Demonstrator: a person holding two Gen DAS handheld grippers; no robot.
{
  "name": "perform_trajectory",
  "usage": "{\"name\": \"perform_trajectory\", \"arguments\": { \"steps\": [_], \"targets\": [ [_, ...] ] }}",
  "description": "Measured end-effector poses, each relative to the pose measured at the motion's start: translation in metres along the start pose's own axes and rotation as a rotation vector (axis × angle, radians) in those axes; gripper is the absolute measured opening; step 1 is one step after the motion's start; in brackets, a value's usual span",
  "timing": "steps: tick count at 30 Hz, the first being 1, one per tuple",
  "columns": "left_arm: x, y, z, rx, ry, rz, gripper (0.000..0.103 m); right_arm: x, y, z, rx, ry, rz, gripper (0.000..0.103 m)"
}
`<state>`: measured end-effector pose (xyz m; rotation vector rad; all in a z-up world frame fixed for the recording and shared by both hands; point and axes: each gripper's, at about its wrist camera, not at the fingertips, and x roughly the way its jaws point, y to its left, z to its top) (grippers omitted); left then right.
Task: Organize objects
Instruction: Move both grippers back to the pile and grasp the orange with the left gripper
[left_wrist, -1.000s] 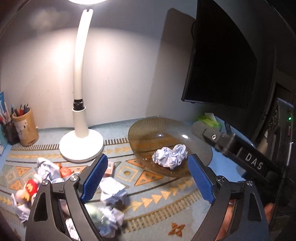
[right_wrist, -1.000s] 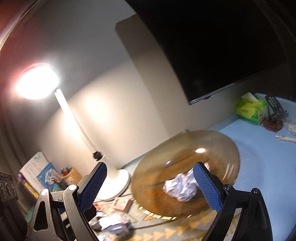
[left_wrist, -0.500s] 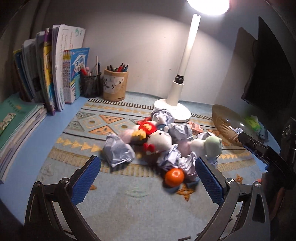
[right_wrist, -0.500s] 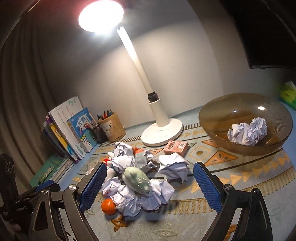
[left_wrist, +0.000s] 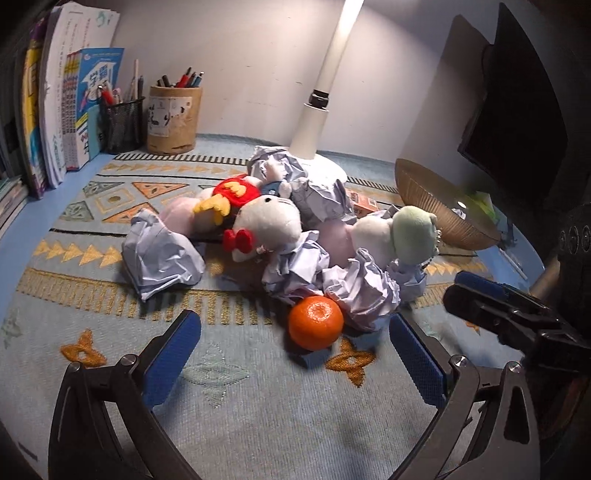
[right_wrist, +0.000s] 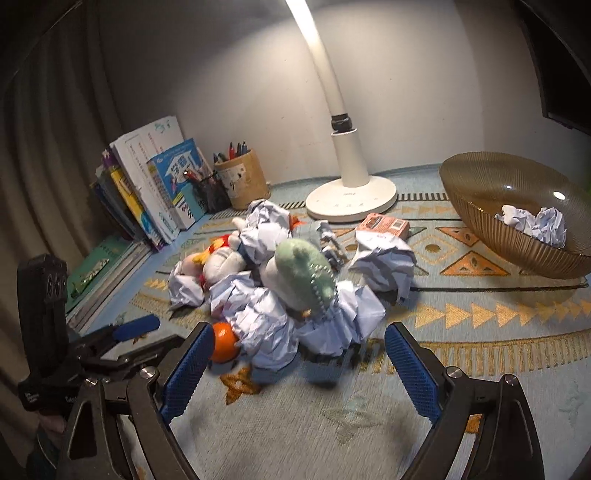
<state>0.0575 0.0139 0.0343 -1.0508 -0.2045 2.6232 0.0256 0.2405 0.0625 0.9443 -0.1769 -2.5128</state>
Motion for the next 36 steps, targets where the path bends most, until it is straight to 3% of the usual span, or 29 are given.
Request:
{"name": "perform_trajectory", "arguments": {
  "steps": [2,5,7,12,17,20,26,29,32,34,36],
  "targets": [
    [0.002,-0.006,0.002,0.060,0.017,0.009,0.102,0.005,0.007,-0.003,-0.011,0.050,0.013,0.073],
    [0.001,-0.004,0.001,0.111,0.037,-0.020,0.102,0.011,0.017,-0.005,-0.016,0.102,0.048,0.072],
    [-0.001,0.004,0.002,0.092,0.042,-0.025,0.102,0.017,0.021,-0.004,-0.004,0.134,0.075,0.072],
    [0.007,0.015,0.006,0.058,0.062,-0.019,0.089,0.038,0.022,-0.002,0.032,0.184,0.058,0.072],
    [0.027,0.024,0.010,0.033,0.153,-0.044,0.087,0.058,0.015,0.003,0.082,0.224,0.044,0.072],
    [0.025,0.024,0.010,0.041,0.158,-0.108,0.087,0.067,-0.001,0.002,0.175,0.261,0.099,0.072],
    [0.031,0.007,0.009,0.116,0.175,-0.098,0.087,0.072,-0.005,0.003,0.196,0.258,0.110,0.072],
    [0.035,0.002,0.009,0.131,0.191,-0.105,0.074,0.074,-0.003,0.004,0.199,0.245,0.119,0.072],
    [0.041,0.001,0.009,0.138,0.202,-0.089,0.072,0.076,-0.004,0.006,0.198,0.234,0.113,0.072],
    [0.042,-0.002,0.009,0.142,0.204,-0.104,0.060,0.077,-0.004,0.006,0.196,0.234,0.115,0.072],
    [0.044,-0.006,0.008,0.154,0.202,-0.101,0.059,0.078,-0.003,0.006,0.193,0.231,0.111,0.067]
  ]
}}
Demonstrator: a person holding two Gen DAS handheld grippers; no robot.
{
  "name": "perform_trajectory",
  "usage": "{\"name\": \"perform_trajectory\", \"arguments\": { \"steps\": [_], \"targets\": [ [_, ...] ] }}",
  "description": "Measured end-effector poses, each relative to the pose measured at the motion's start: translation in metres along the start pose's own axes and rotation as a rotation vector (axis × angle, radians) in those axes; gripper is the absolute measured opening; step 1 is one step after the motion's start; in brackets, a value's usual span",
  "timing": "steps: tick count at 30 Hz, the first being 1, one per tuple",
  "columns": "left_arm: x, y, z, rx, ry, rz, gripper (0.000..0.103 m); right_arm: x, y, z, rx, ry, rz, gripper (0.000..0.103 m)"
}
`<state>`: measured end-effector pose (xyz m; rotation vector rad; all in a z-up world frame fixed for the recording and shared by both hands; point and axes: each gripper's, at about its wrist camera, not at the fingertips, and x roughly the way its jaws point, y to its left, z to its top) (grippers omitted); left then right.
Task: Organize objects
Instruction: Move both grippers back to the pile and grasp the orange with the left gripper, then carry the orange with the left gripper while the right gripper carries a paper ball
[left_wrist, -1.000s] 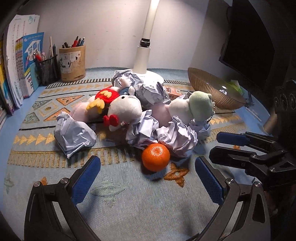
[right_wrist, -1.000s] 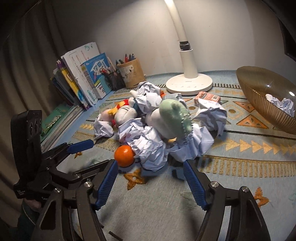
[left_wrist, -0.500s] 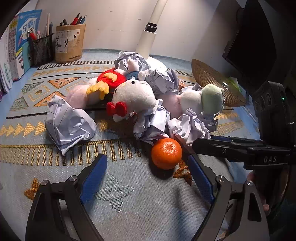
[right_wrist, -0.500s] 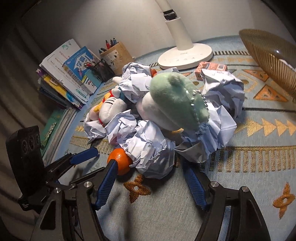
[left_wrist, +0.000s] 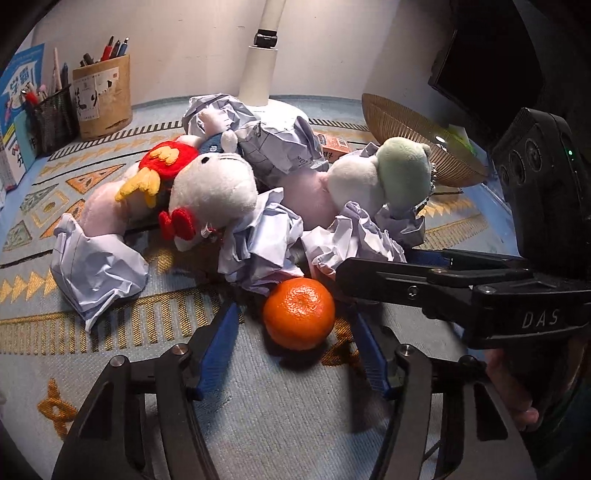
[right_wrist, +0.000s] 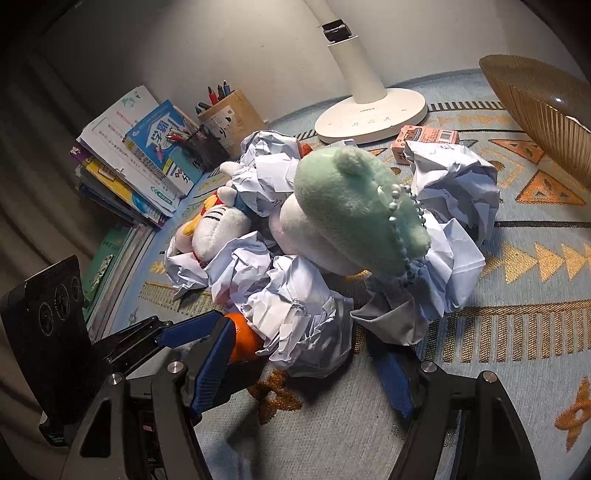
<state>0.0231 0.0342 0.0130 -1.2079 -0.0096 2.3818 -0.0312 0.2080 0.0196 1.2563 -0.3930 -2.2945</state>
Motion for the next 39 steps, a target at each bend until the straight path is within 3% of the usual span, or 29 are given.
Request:
{"name": "perform_trajectory", "arguments": {
  "steps": [2,4,7,12,25,30,34,39],
  "targets": [
    [0.002,-0.003,0.000,0.013,0.003,0.002,0.048,0.002,0.001,0.000,-0.008,0.001,0.003,0.059],
    [0.003,-0.007,0.000,0.026,0.000,0.022,0.046,0.004,0.002,0.000,-0.014,0.006,-0.004,0.051],
    [0.001,-0.015,-0.002,0.063,-0.008,0.058,0.035,0.006,0.005,-0.001,-0.032,0.003,-0.015,0.044],
    [-0.007,-0.015,-0.003,0.058,-0.039,0.064,0.034,-0.002,0.015,-0.004,-0.080,-0.042,-0.027,0.043],
    [-0.050,-0.037,-0.003,0.028,-0.145,-0.042,0.034,-0.062,0.031,-0.015,-0.106,-0.174,0.055,0.043],
    [-0.068,-0.069,0.023,0.074,-0.218,-0.070,0.034,-0.109,0.032,-0.010,-0.116,-0.274,0.038,0.043],
    [-0.074,-0.101,0.064,0.116,-0.311,-0.027,0.034,-0.151,0.017,0.003,-0.104,-0.367,0.015,0.043],
    [-0.061,-0.137,0.118,0.100,-0.353,-0.092,0.034,-0.201,-0.013,0.025,-0.068,-0.477,-0.071,0.043]
  ]
}}
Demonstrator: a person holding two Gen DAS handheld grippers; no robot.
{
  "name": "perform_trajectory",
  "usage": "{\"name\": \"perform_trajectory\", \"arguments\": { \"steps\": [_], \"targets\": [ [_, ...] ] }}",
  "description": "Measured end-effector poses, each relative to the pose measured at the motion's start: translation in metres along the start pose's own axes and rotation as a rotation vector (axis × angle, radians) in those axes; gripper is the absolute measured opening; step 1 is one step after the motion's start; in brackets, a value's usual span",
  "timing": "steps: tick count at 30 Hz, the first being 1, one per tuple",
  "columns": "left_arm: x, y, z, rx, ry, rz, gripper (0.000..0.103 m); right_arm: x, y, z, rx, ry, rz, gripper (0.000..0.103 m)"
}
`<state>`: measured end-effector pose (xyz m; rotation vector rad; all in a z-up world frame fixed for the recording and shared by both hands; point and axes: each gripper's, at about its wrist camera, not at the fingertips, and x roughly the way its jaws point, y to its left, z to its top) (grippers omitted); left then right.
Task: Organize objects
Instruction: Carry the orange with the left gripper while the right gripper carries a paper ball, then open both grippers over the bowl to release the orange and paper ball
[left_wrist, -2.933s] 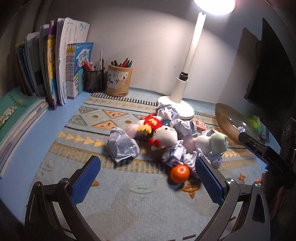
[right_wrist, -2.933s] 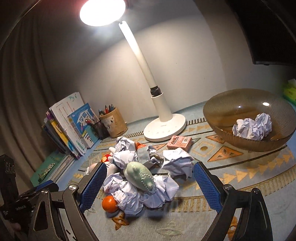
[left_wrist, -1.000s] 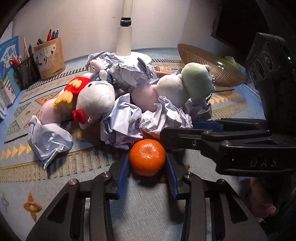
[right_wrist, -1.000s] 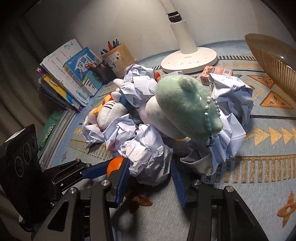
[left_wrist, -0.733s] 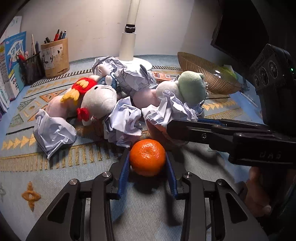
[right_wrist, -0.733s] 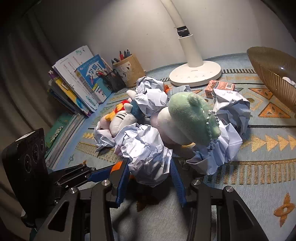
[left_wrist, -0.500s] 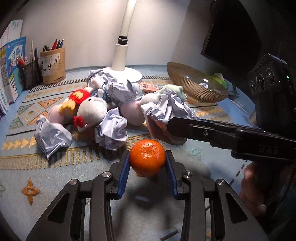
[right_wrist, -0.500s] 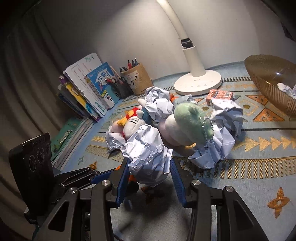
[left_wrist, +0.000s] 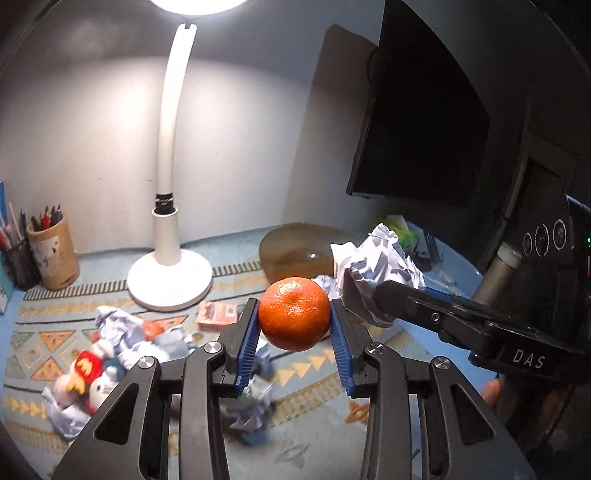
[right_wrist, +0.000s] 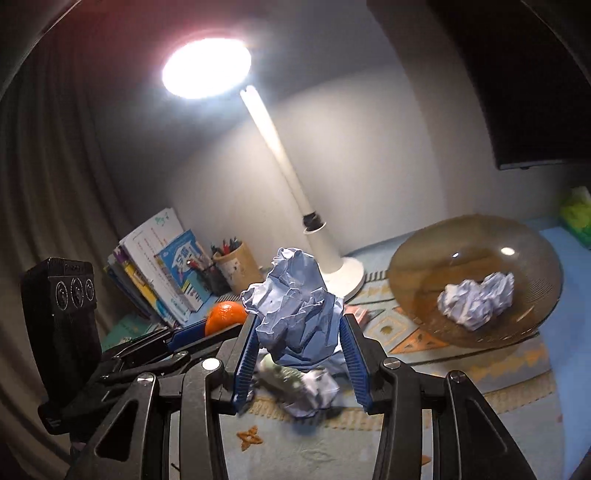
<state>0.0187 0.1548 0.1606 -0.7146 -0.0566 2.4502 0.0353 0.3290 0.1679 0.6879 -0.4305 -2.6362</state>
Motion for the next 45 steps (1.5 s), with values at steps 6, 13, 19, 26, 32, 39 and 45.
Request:
{"name": "perform_trajectory", "arguments": {
  "steps": [6,13,19,26,32,39,45],
  "targets": [
    [0.054,-0.037,0.043,0.002,-0.042,-0.029,0.034,-0.021,-0.056,0.044,0.060,-0.097,-0.142,0.043],
    [0.118,-0.043,0.043,-0.132,-0.090,-0.032,0.034,-0.013,-0.121,0.076,0.123,-0.205,-0.346,0.043],
    [0.159,-0.040,0.026,-0.157,-0.039,-0.010,0.034,0.009,-0.159,0.069,0.153,-0.164,-0.403,0.043],
    [0.173,-0.035,0.019,-0.153,-0.005,0.017,0.034,0.025,-0.181,0.052,0.187,-0.128,-0.435,0.044],
    [0.177,-0.039,0.015,-0.144,-0.007,0.053,0.065,0.035,-0.202,0.043,0.258,-0.064,-0.435,0.070],
    [0.165,-0.046,0.017,-0.110,-0.062,0.063,0.087,0.029,-0.210,0.040,0.290,-0.089,-0.424,0.070],
    [0.166,-0.047,0.014,-0.120,-0.052,0.038,0.087,0.032,-0.203,0.038,0.257,-0.093,-0.422,0.070]
  ]
}}
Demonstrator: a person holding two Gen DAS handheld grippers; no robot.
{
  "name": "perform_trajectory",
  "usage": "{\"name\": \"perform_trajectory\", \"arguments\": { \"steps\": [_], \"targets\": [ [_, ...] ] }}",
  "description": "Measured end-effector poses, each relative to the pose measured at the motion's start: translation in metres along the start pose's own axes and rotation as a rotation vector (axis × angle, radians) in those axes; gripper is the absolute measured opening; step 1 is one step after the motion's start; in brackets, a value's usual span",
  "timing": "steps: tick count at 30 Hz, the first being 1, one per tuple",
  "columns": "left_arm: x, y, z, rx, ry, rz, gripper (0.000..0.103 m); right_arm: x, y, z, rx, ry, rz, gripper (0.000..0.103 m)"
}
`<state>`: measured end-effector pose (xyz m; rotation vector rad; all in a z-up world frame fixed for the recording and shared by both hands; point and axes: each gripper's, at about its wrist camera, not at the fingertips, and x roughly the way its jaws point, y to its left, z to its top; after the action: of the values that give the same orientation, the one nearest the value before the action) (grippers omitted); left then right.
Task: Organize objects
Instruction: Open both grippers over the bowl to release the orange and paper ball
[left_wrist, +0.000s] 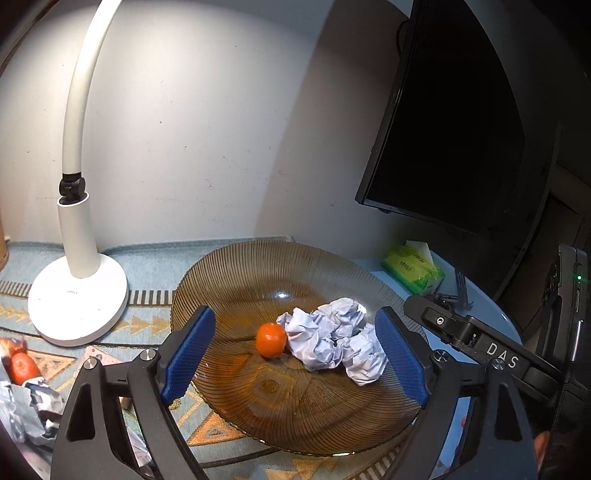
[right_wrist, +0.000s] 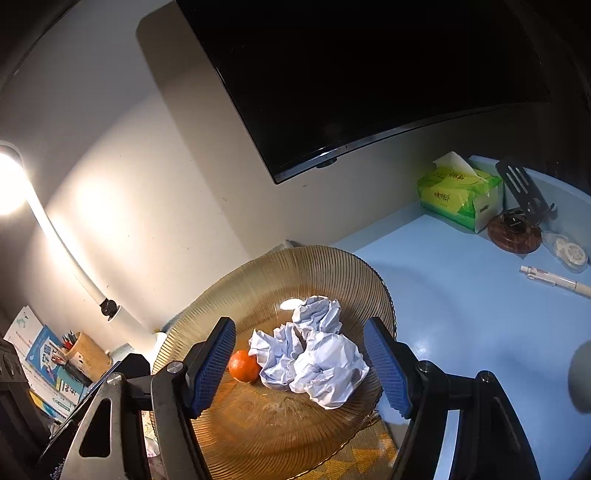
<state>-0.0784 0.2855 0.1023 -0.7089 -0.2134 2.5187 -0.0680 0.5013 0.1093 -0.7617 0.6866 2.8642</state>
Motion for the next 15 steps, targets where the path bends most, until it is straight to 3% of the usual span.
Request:
{"name": "perform_trajectory", "arguments": {
  "steps": [3,8,13,15],
  "targets": [
    [0.000,-0.003,-0.003,0.027,-0.011,0.047,0.087,0.001,0.001,-0.001,-0.008,-0.029,0.017,0.070],
    [-0.016,-0.010,-0.003,0.023,-0.020,0.009,0.087,0.007,-0.001,-0.004,-0.016,-0.031,0.040,0.070],
    [-0.066,-0.024,-0.011,0.114,-0.001,0.010,0.087,-0.004,0.002,-0.007,-0.037,-0.069,-0.042,0.070],
    [-0.092,-0.023,-0.014,0.146,0.003,-0.003,0.087,-0.018,0.009,-0.009,-0.028,-0.078,-0.036,0.070]
  ]
}}
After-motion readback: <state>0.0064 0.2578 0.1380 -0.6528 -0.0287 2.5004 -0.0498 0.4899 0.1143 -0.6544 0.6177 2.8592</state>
